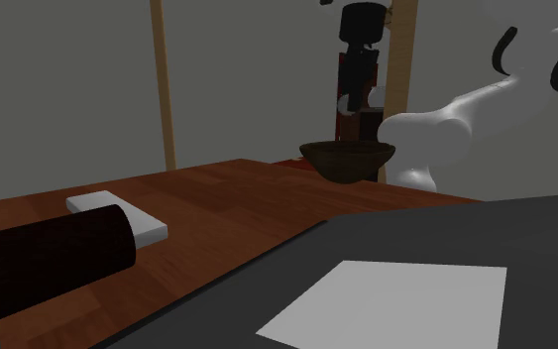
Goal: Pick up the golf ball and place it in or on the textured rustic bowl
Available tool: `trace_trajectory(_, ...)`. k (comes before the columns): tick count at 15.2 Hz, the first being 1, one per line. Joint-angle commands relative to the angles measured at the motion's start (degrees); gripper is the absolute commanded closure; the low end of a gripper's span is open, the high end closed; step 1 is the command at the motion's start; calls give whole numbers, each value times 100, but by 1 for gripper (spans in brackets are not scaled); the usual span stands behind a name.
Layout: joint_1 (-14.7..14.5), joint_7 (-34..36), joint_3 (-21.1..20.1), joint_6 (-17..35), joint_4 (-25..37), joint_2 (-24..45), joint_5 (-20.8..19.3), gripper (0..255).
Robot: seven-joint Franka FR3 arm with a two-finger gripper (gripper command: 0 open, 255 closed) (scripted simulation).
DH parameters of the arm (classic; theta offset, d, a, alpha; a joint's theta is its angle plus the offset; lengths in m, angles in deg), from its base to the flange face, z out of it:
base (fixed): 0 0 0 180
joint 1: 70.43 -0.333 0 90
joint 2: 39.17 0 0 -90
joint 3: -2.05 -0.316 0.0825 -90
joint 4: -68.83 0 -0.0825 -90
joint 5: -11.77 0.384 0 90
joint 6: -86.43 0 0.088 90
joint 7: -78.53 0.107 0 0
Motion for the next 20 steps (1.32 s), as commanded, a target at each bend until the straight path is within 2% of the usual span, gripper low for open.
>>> trace_trajectory(1, -22, 5, -32, 98, -176, -76, 34, 255)
trace_trajectory(10, -139, 25, -192, 557, -958, -394, 200, 255)
trace_trajectory(17, -139, 25, -192, 557, -958, -394, 199, 255)
trace_trajectory(18, -139, 25, -192, 558, -958, -394, 200, 0)
trace_trajectory(20, -139, 25, -192, 558, -958, -394, 200, 0)
